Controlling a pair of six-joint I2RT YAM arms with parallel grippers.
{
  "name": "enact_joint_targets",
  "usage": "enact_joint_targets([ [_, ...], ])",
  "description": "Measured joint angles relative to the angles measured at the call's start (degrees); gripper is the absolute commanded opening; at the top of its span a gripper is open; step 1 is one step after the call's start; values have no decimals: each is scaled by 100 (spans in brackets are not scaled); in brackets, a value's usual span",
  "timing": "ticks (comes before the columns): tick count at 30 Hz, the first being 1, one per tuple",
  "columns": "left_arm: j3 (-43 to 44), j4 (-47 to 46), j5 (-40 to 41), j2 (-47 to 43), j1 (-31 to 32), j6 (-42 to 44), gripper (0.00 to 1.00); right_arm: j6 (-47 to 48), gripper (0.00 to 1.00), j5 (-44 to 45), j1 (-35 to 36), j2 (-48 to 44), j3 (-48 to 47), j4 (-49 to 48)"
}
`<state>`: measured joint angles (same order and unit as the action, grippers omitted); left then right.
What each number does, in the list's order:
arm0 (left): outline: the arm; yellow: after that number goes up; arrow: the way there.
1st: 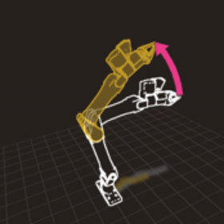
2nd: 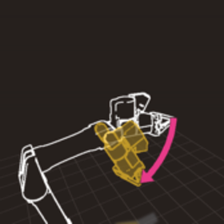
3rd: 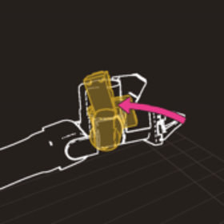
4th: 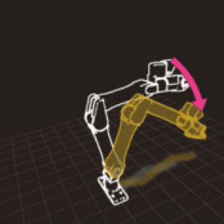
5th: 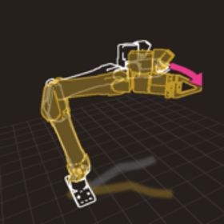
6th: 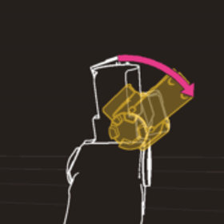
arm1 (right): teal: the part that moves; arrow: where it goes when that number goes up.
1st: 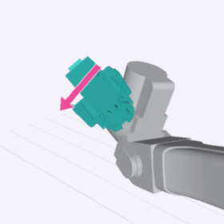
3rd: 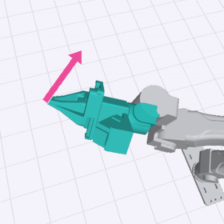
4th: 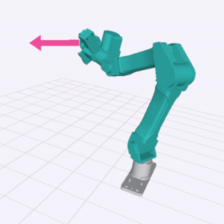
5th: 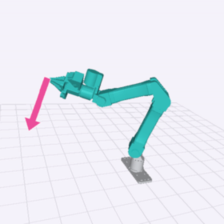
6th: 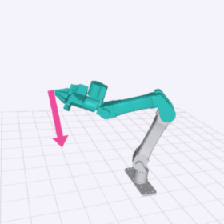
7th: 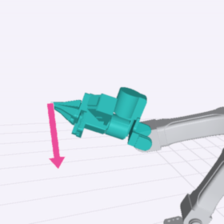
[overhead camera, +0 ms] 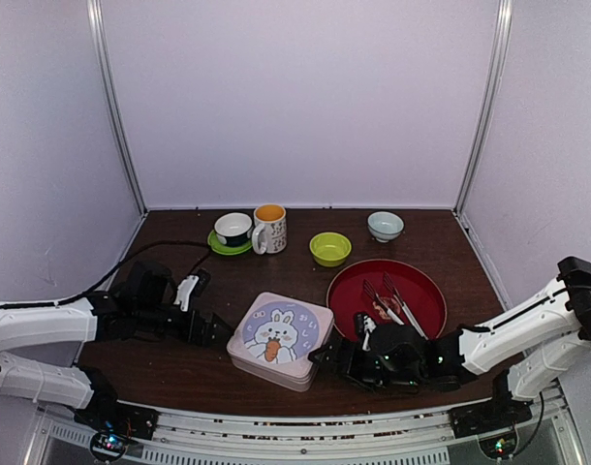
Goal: Pack the chocolate
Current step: Press the box lid onto the packing box, then move the packed packing box to the center of the board.
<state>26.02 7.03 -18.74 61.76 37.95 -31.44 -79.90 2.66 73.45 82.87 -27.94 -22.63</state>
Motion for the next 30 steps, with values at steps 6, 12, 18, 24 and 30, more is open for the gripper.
enact_joint_targets([
  [6,0,-7,-48,-37,-245,4,98,203,97,114,-332,-79,2,76],
  [12,-2,22,-87,-201,-409,0,98,420,100,63,-625,-2,-72,-48],
  [18,-9,195,17,-562,-542,2,98,782,100,22,-988,372,-531,-11],
  [24,-131,457,168,-894,-586,-11,98,1224,100,-389,-1300,1084,-1165,-214],
  [30,-225,529,286,-1130,-654,-79,96,1552,100,-1008,-1309,1869,-2142,-321],
])
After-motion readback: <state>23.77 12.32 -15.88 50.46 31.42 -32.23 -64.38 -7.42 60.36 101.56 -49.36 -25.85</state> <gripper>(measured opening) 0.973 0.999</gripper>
